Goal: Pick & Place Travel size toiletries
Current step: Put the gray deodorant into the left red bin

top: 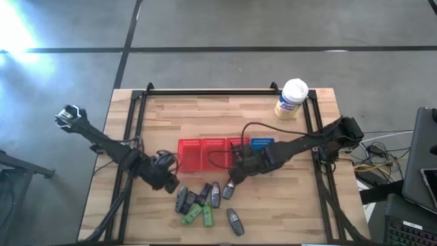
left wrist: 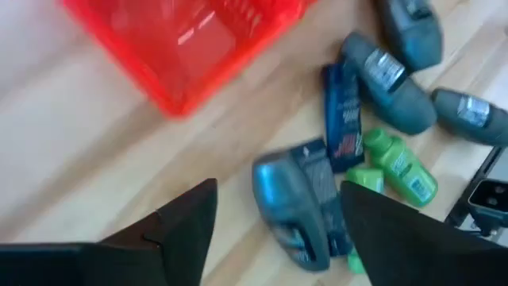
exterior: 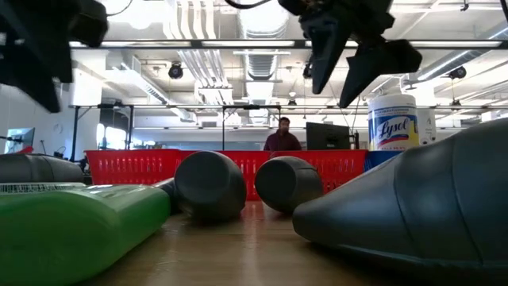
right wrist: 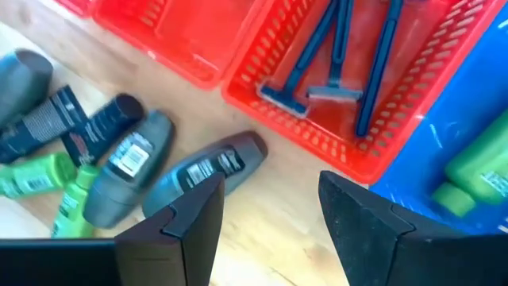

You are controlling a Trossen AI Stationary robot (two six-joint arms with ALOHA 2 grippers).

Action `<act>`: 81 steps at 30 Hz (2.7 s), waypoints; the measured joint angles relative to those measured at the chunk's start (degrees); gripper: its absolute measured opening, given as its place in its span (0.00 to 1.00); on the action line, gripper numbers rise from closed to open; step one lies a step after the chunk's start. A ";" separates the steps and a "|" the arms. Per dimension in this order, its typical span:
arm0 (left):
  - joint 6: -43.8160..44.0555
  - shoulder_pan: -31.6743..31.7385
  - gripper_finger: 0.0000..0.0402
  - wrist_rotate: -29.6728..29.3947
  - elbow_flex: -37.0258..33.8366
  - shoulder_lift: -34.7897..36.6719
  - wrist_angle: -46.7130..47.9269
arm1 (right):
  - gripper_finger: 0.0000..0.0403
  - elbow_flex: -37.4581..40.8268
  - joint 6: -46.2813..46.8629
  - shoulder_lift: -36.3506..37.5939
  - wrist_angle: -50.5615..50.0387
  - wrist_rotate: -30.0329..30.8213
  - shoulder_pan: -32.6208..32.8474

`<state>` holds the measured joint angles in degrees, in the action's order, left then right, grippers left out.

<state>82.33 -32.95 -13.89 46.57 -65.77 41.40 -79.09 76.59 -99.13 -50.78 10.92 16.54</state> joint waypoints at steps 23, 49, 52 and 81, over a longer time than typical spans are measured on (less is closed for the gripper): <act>13.54 -5.53 0.80 2.84 7.58 -25.46 -3.38 | 0.65 0.00 -3.05 0.02 -1.52 2.27 2.38; 7.68 -3.06 0.54 -5.18 10.15 -16.17 -0.30 | 0.57 0.02 -1.73 0.03 -1.49 2.27 2.60; 2.80 2.23 0.54 -5.68 8.97 -13.06 -0.09 | 0.59 0.02 -1.67 0.04 -1.43 2.31 2.60; -11.37 30.65 0.72 2.31 1.28 -11.08 -5.90 | 0.64 0.02 -0.47 0.04 -1.69 2.50 2.58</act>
<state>70.96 -2.30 -11.58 47.84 -76.85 35.50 -79.07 76.12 -99.09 -52.47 13.42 19.11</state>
